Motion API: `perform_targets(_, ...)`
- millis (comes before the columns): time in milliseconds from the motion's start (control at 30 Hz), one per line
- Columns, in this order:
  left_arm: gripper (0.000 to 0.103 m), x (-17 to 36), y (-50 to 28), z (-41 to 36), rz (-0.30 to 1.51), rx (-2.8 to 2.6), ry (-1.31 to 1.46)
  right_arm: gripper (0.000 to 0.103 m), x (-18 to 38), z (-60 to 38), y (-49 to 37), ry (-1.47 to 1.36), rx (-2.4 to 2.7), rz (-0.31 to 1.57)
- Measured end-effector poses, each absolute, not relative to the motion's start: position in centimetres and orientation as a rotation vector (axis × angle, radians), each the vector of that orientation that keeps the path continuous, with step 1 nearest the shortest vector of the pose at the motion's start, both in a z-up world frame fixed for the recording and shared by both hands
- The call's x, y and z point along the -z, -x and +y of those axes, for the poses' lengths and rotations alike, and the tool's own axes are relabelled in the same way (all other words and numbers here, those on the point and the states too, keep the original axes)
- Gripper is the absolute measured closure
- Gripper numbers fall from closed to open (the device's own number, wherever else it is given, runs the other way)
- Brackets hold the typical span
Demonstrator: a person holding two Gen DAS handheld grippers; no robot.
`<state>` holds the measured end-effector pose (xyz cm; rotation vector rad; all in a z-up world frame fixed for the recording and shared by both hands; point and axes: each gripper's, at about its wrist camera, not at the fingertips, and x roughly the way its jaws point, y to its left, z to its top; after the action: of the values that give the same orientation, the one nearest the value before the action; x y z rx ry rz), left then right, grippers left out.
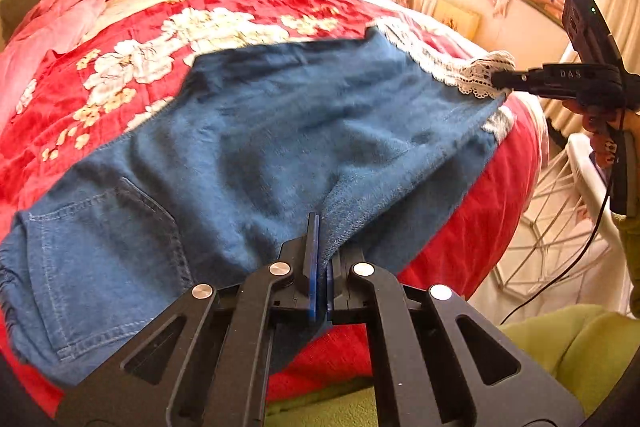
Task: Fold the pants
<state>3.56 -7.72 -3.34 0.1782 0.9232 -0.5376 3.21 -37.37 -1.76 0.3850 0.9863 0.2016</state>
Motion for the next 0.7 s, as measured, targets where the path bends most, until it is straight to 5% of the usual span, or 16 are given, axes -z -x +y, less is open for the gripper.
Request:
perform_targets(267,0.103,4.1,-3.4,-8.2,0.951,0.521,-0.213,0.077,2.3,-39.3,-1.8,-0.455,-0.191,0.984)
perform_targets(333,0.103,4.1,-3.3,-8.2,0.948,0.518,-0.217,0.079,2.2,-39.4,-1.7,-0.463,-0.202,0.979)
perform_targets(400,0.103,4.1,-3.2,-8.2,0.946,0.511,-0.221,0.091,2.1,-39.4,-1.6,-0.457,-0.205,0.98)
perform_targets(700,0.094,4.6,-2.6,-8.6,0.962,0.517,-0.251,0.087,3.5,-39.0,-1.2,-0.383,-0.143,1.035)
